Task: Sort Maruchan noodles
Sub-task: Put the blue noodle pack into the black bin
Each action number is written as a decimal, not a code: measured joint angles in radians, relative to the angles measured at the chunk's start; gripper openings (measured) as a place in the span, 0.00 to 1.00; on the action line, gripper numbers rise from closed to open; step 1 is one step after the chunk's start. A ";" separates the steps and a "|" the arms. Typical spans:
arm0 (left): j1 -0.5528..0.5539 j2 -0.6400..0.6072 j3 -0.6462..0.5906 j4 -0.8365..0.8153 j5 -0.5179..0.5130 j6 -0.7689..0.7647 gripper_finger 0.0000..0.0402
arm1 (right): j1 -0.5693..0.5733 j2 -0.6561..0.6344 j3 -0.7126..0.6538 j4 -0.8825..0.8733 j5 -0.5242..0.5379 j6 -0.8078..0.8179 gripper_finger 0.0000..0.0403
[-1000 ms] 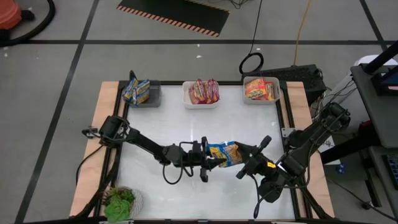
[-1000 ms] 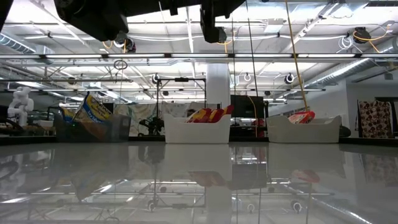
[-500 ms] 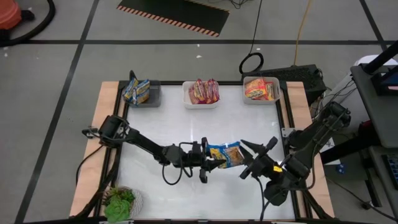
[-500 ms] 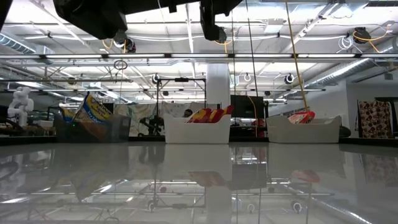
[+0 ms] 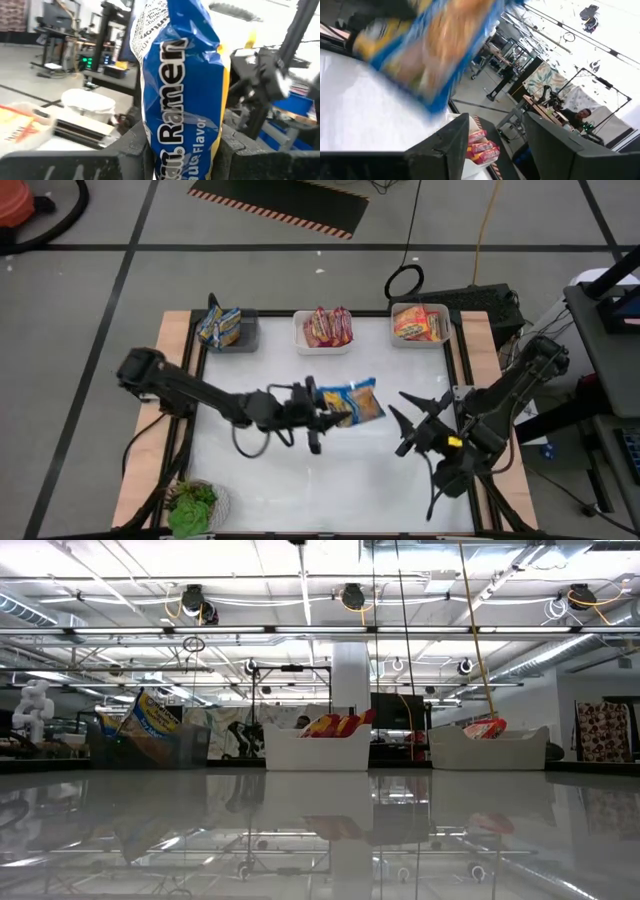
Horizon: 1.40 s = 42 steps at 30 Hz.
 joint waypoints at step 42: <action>0.369 -0.391 0.054 -0.870 0.033 -0.367 0.30 | -0.167 -0.274 -0.205 0.249 -0.836 -0.057 0.18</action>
